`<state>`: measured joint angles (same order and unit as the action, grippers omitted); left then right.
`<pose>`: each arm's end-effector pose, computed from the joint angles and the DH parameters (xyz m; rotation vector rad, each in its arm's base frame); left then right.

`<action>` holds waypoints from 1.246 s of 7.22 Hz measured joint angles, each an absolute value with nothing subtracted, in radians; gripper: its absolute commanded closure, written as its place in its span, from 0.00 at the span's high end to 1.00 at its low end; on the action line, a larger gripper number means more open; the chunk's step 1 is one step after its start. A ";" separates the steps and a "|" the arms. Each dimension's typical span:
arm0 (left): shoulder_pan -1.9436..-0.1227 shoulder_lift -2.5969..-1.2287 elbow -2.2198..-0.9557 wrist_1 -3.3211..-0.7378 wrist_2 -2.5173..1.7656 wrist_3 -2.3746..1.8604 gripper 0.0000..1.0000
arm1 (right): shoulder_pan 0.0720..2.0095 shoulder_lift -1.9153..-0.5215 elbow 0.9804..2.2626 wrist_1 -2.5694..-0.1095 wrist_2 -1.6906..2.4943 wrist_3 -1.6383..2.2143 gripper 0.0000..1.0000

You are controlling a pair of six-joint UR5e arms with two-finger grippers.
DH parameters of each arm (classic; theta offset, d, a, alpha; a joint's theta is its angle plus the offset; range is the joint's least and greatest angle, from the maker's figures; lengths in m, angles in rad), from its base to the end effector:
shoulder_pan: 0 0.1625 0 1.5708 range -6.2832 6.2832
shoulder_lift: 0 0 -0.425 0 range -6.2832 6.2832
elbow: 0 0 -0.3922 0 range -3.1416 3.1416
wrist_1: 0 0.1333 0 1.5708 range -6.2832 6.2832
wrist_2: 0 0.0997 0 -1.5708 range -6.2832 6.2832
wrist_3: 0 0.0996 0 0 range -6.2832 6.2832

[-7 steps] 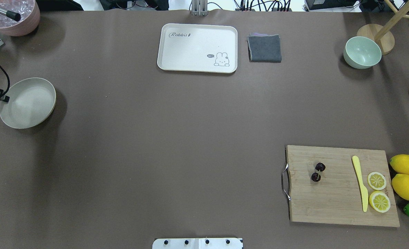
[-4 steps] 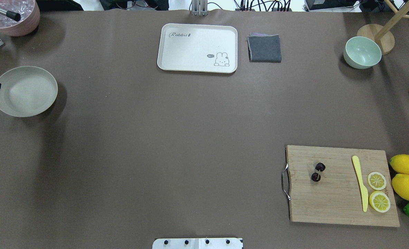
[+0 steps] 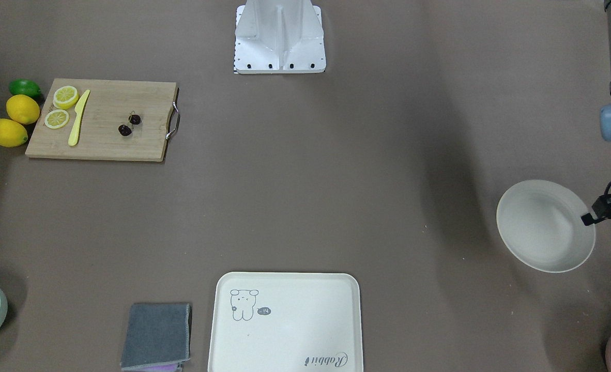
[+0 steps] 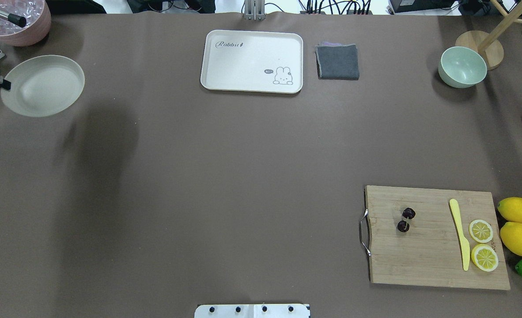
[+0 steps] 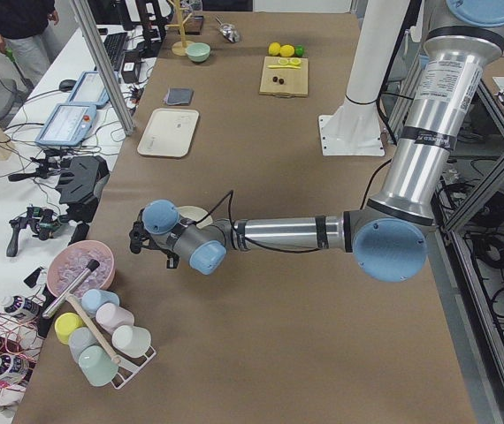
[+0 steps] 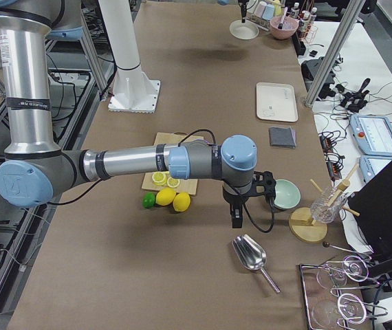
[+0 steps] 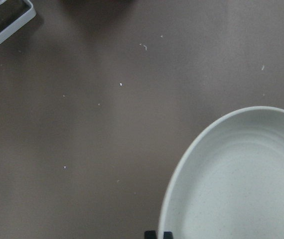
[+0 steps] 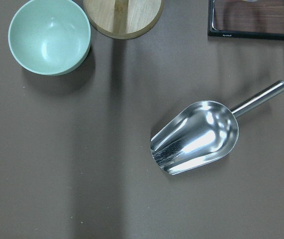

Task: Place red cherry on plate
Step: 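Drag the white plate with the left gripper toward the table centre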

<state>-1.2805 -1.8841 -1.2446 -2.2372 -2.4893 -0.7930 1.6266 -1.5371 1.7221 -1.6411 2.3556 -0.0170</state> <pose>0.1310 -0.6278 0.5593 0.0632 1.0672 -0.1541 0.0911 -0.5026 0.5737 0.1372 -0.7794 -0.0083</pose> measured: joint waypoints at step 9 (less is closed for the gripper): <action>-0.691 -2.094 -1.576 -2.229 -1.990 -1.457 0.00 | 1.293 -1.527 2.026 -1.631 2.360 0.692 1.00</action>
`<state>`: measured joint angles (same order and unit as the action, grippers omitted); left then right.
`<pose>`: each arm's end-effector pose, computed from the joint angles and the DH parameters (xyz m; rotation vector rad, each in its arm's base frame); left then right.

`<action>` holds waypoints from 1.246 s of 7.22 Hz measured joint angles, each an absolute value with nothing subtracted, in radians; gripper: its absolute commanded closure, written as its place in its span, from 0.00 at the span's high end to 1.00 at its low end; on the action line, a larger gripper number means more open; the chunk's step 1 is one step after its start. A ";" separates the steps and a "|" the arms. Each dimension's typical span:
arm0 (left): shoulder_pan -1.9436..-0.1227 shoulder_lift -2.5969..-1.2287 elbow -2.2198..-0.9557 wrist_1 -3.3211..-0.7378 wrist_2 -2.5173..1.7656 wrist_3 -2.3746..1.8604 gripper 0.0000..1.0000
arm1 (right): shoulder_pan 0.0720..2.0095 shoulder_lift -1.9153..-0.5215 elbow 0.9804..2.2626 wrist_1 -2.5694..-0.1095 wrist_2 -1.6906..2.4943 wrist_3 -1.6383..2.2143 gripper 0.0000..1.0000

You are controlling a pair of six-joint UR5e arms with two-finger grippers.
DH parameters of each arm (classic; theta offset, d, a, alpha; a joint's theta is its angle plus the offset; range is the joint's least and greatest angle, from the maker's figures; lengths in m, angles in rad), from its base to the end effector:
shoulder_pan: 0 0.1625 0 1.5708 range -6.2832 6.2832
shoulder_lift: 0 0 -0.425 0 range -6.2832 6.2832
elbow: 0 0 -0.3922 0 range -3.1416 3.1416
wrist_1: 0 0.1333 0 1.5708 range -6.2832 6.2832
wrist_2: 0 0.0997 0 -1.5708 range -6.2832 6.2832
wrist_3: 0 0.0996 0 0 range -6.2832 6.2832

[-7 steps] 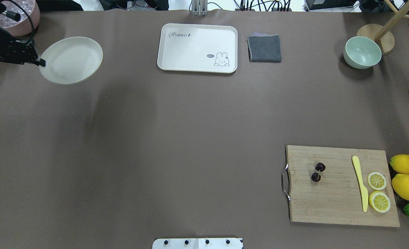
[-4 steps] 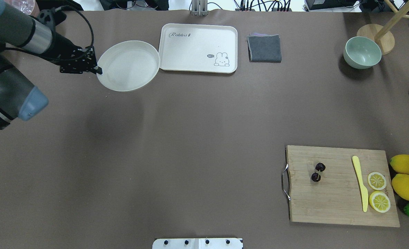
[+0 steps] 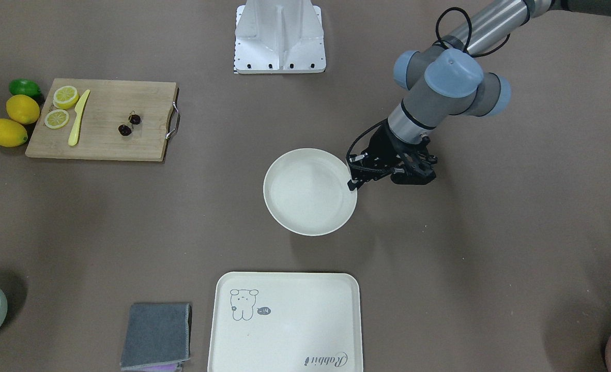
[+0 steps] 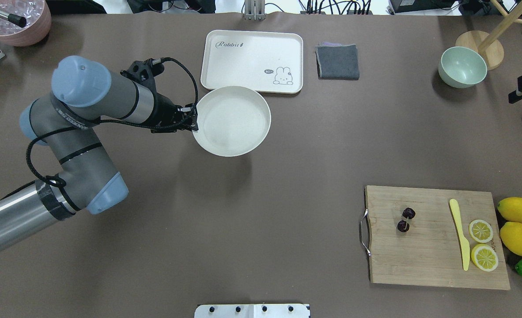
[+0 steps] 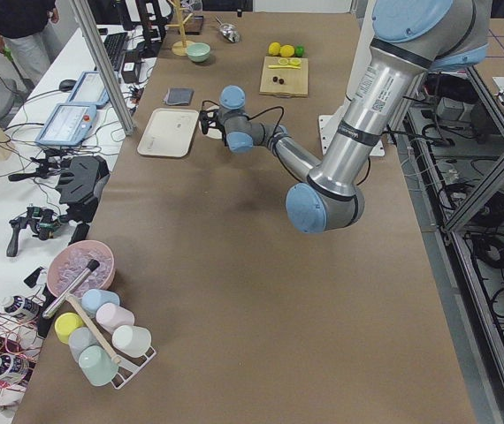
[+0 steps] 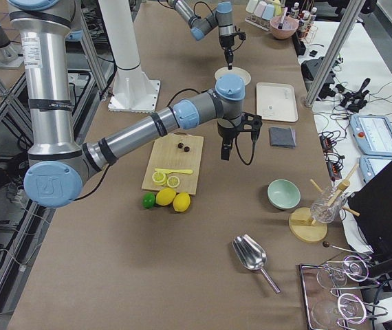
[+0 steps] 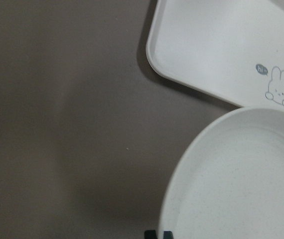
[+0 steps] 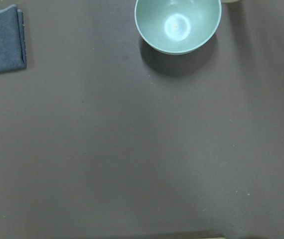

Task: Place red cherry on plate
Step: 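Drag the white plate with the left gripper toward the table centre, then release the plate and raise the left gripper while the right gripper descends to the cherries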

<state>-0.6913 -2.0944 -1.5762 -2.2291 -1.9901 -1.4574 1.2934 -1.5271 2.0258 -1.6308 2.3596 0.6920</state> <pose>0.4592 -0.5004 0.2742 0.1186 1.2202 -0.2552 -0.0721 -0.4818 0.4207 0.0062 -0.8807 0.2146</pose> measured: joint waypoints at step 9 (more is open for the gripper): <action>-0.499 -2.131 -1.570 -2.093 -1.786 -1.441 0.98 | 0.829 -1.580 2.056 -1.388 2.145 1.207 1.00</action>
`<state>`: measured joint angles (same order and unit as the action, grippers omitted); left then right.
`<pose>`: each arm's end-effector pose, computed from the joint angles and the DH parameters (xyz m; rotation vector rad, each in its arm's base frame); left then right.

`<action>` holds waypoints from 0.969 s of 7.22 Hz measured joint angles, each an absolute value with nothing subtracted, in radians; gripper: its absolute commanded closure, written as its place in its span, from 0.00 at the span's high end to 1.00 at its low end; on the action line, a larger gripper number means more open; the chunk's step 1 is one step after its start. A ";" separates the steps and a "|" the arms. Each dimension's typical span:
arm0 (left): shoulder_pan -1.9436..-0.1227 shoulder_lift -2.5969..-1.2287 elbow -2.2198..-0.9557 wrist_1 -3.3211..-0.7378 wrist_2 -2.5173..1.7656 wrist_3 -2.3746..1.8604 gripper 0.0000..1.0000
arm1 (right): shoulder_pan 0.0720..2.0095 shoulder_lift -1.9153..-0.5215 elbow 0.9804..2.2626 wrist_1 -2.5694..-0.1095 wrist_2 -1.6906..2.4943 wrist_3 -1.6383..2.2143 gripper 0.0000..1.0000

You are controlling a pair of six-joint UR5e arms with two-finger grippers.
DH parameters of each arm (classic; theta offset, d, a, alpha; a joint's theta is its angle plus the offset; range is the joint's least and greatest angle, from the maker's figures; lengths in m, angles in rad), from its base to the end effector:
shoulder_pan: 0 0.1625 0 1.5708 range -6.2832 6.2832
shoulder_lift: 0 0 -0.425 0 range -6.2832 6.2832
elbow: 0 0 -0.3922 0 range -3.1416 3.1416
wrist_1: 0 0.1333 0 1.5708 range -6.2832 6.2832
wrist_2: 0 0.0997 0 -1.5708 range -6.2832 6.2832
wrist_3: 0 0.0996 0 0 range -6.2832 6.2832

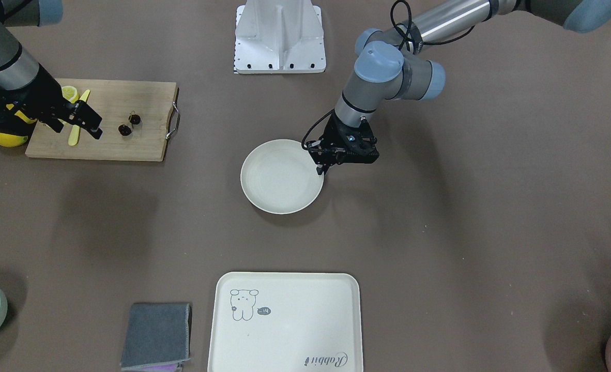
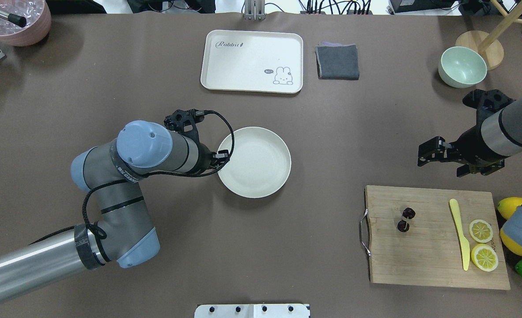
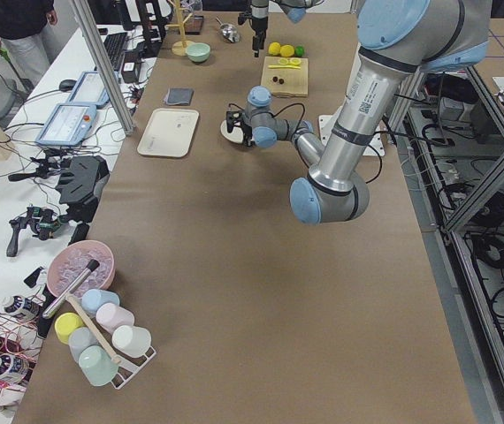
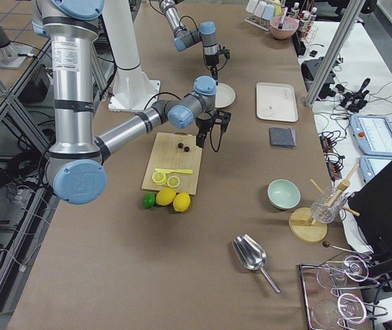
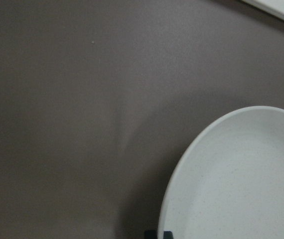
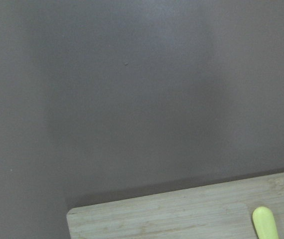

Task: Place red cherry on plate
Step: 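Release the plate and raise the left gripper while the right gripper descends to the cherries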

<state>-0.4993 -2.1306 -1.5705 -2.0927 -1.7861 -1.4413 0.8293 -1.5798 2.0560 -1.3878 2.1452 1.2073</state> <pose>0.5529 -0.4291 0.2722 0.1489 1.0859 -0.2157 -0.2623 -0.4036 0.4127 -0.0980 -0.8418 0.2484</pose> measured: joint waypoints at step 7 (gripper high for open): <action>-0.610 -2.130 -1.658 -2.029 -1.792 -1.217 0.98 | 0.584 -1.581 2.048 -1.388 2.005 1.412 0.91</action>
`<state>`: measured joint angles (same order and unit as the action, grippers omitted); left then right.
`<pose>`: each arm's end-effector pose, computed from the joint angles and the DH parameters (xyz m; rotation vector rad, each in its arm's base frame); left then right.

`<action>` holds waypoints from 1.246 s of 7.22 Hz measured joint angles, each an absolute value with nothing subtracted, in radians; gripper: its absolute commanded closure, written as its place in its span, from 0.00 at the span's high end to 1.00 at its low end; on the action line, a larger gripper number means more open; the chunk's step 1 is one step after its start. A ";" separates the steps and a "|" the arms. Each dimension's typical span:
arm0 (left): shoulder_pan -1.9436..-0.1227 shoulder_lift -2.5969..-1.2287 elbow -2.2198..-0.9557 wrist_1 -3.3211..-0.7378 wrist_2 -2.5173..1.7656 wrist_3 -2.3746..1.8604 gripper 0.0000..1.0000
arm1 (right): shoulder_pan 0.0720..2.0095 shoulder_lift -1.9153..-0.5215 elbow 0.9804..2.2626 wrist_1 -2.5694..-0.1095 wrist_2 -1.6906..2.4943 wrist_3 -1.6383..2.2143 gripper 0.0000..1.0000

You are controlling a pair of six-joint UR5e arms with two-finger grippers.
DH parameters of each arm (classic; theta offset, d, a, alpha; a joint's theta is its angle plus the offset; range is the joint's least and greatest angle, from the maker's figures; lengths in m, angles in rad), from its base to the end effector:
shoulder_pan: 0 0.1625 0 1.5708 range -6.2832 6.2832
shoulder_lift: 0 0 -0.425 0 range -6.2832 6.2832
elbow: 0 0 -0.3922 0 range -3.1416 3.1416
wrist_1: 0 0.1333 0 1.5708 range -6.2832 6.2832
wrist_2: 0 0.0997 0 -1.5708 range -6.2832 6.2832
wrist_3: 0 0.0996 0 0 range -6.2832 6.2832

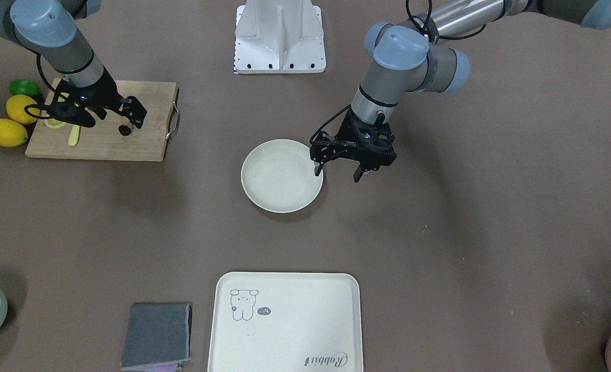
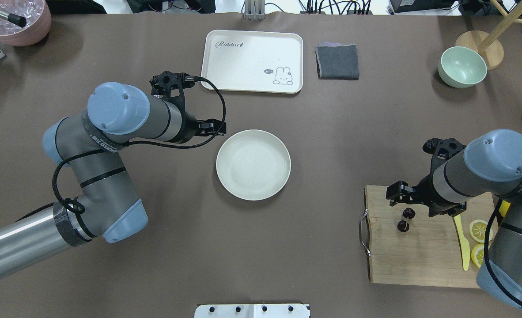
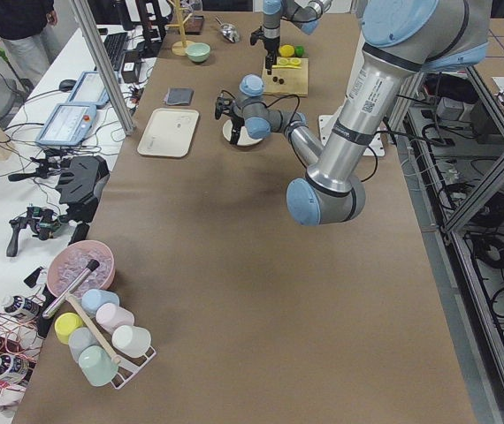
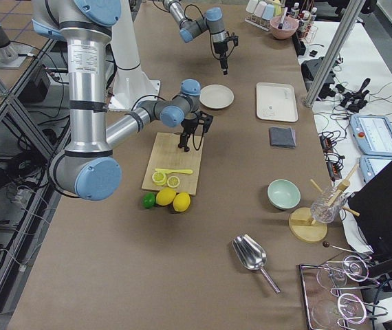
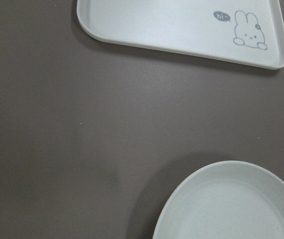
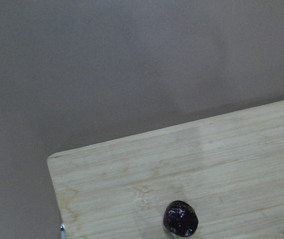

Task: Place red cherry on plate
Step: 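Release the plate and raise the left gripper while the right gripper descends to the cherries, then grasp the dark cherries with the right gripper and lift while the left arm withdraws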

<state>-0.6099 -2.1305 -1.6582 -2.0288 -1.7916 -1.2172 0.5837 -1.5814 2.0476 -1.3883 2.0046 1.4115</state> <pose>0.4855 -0.4752 0.2408 0.3345 1.0667 -0.1071 -0.3500 -0.3408 0.4230 -0.1585 -0.7483 0.2629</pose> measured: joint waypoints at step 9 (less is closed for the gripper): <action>-0.649 -2.129 -1.663 -2.027 -1.791 -1.186 0.98 | 0.538 -1.571 2.066 -1.454 1.980 1.428 0.00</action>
<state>-0.6492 -2.1290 -1.6626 -2.0273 -1.7910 -1.1864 0.5380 -1.5711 2.0665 -1.4540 1.9804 1.4283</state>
